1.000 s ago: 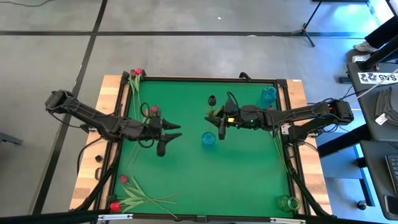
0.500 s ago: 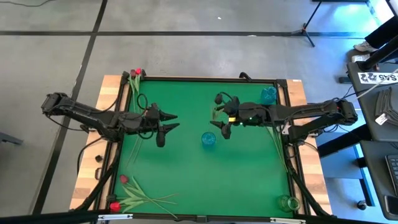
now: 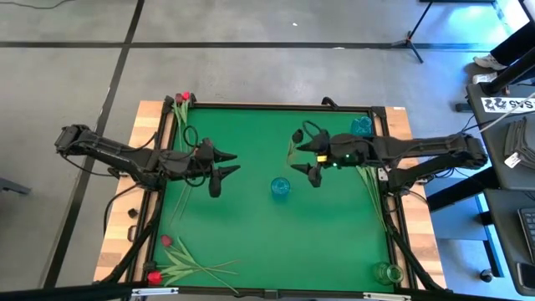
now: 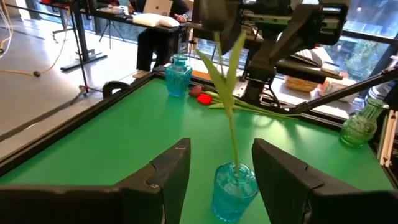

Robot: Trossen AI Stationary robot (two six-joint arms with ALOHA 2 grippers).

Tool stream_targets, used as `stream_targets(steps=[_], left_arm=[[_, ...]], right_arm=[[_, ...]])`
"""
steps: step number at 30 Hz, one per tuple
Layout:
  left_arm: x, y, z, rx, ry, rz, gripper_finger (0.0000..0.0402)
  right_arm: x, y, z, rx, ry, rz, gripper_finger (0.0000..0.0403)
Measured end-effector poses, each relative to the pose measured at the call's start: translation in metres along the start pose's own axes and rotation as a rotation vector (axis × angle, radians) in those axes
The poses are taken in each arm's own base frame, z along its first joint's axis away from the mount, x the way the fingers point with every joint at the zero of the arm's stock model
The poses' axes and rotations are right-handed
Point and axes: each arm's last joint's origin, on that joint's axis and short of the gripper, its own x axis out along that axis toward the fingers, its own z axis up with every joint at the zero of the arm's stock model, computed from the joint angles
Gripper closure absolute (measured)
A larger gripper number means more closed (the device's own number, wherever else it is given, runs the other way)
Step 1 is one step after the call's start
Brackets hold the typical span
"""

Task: Sort flowers into vase by color
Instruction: Put the black tulip into the bottom blue vase

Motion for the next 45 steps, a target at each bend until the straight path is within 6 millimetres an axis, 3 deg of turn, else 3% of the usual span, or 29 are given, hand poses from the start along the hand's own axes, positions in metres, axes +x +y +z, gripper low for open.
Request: stream_targets(steps=[5, 13, 22, 26, 31, 36, 41, 45], left_arm=[[-0.001, -0.002, -0.002, 0.011, 0.015, -0.011, 0.0233], [-0.004, -0.008, -0.004, 0.026, 0.027, -0.039, 0.0233], [-0.004, -0.008, -0.004, 0.027, 0.027, -0.04, 0.0233], [-0.004, -0.008, -0.005, 0.035, 0.028, -0.041, 0.0233], [-0.005, -0.008, -0.007, 0.05, 0.05, -0.042, 0.0233], [-0.008, -0.012, -0.01, 0.059, 0.067, -0.06, 0.0233], [-0.01, -0.015, -0.013, 0.073, 0.086, -0.075, 0.0233], [-0.01, -0.015, -0.013, 0.073, 0.087, -0.075, 0.0233]], right_arm=[[-0.03, -0.006, 0.002, 0.015, 0.14, -0.084, 0.0079], [-0.06, -0.022, -0.037, 0.21, 0.535, -0.311, 0.0079], [-0.045, -0.038, -0.105, 0.459, 0.663, -0.637, 0.0082], [-0.038, -0.057, -0.128, 0.56, 0.686, -0.841, 0.0117], [-0.027, -0.08, -0.144, 0.6, 0.727, -1.002, 0.0193], [-0.027, -0.092, -0.153, 0.643, 0.715, -1.103, 0.0257], [-0.029, -0.101, -0.164, 0.717, 0.692, -1.195, 0.0291], [-0.024, -0.113, -0.173, 0.702, 0.7, -1.231, 0.0294]])
